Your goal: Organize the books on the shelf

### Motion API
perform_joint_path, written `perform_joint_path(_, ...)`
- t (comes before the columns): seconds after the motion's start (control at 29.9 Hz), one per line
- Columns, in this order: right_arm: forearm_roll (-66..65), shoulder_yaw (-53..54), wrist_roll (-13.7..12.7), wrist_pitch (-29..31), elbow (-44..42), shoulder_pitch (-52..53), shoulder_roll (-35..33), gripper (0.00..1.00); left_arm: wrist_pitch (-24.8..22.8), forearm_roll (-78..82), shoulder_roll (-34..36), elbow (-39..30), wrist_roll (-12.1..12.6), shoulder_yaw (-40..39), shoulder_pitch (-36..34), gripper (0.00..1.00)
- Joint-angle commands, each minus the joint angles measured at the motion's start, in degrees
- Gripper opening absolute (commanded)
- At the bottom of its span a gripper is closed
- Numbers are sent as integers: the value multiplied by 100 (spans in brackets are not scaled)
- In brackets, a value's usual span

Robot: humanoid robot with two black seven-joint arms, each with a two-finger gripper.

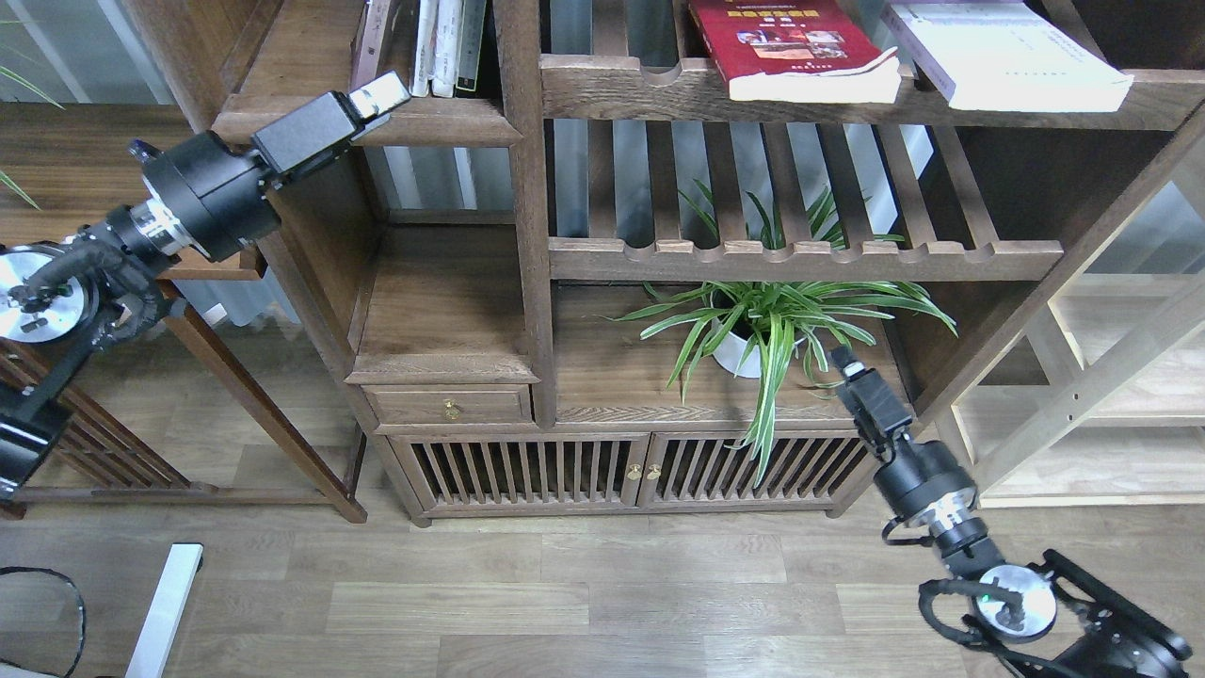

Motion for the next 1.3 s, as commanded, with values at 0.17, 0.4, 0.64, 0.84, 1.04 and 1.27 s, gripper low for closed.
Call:
perform_joint_path(0.17, -1, 348, 0, 0, 55, 318, -127, 99, 0, 47, -347, -47, 114, 162, 532, 91)
perform_joint_path(0.4, 16, 524, 0, 0, 239, 705, -109, 99, 0, 91, -795, -82, 357, 206, 954, 91)
perform_joint_path(0.64, 16, 752, 0, 0, 459, 714, -48, 99, 0, 328, -1156, 146, 357, 83, 1314, 91)
perform_joint_path(0.84, 86, 1429, 9, 0, 415, 828, 49, 99, 0, 583, -1323, 146, 357, -22, 1605, 93)
perform_joint_path(1.04, 104, 1640, 35, 0, 196, 1022, 49, 99, 0, 592, -1323, 146, 357, -40, 1596, 93)
perform_joint_path(1.27, 131, 1843, 17, 0, 178, 1162, 40, 99, 0, 592, -1279, 181, 357, -40, 1596, 94)
